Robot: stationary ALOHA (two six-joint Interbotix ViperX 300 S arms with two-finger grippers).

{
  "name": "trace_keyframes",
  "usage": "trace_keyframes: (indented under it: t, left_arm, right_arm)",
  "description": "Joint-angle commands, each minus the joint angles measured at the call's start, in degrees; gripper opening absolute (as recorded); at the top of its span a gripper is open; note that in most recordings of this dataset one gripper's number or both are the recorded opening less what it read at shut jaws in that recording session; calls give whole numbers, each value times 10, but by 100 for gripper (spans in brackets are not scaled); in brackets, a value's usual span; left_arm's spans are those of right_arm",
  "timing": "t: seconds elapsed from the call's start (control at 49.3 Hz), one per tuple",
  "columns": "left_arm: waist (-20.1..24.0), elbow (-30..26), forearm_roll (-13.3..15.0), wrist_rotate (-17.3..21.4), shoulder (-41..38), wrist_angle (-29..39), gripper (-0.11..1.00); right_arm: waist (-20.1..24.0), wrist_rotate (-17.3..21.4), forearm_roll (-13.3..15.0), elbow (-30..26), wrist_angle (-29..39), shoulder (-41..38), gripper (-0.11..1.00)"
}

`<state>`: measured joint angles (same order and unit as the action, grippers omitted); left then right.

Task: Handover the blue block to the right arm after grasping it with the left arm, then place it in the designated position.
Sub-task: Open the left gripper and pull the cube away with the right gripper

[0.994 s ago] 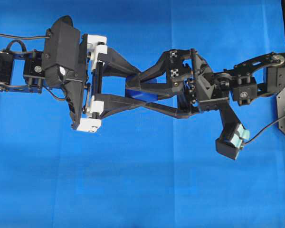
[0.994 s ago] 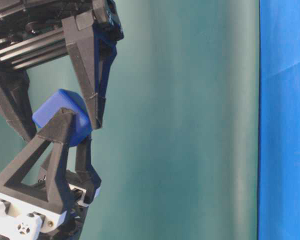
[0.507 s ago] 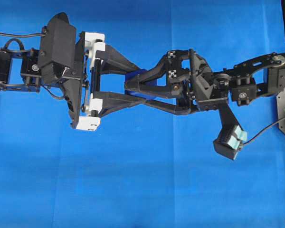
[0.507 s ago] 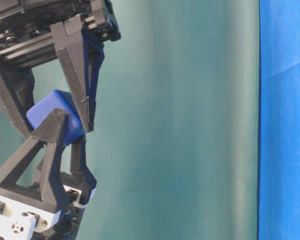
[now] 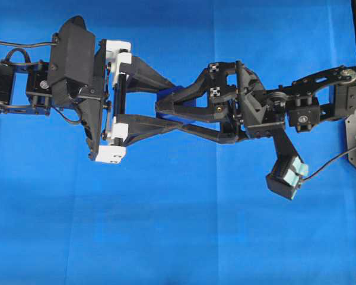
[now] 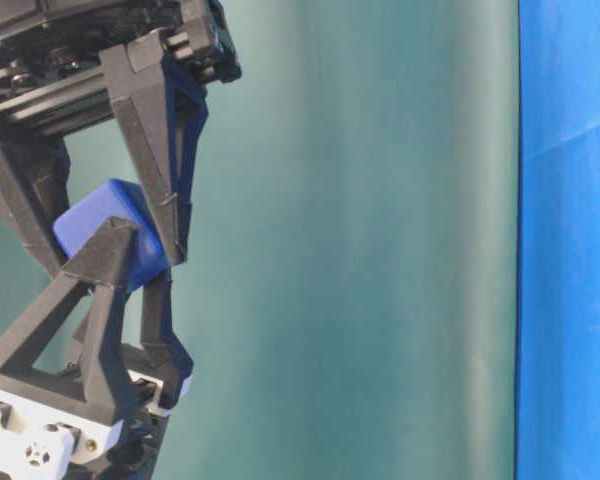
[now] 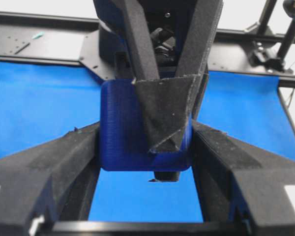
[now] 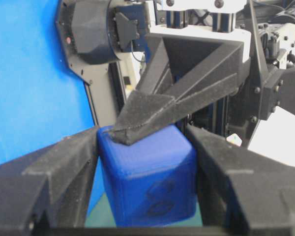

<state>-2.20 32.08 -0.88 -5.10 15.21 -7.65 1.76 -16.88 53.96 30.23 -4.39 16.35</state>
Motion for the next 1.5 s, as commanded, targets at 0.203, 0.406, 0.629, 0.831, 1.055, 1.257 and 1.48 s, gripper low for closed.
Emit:
trace_keyframes:
  t: [0.203,0.406,0.629,0.831,1.055,1.257,1.48]
  left_arm:
    - [-9,-9,-2,-3,7,-6,49]
    - [-9,-8,-2,1,9,-9,86]
    - [-8,-9,-1,2,11,-9,92]
    - [-5,-8,-1,1,12,-9,92]
    - [-4,6,-1,3,34,-8,92]
    - [-3,21,-1,3,47,-7,92]
    - [-3,34,-1,3,61,-7,92]
  right_arm:
    - [-2,4,-2,-17,-2,12,48]
    - [2,4,-2,-16,-3,12,48]
    - [3,4,-2,-14,-2,15,48]
    - [3,4,-2,-5,-2,24,48]
    - [6,21,-2,27,19,66,47]
    - [19,41,-2,60,56,115,43]
    - [40,47,-2,83,95,155,42]
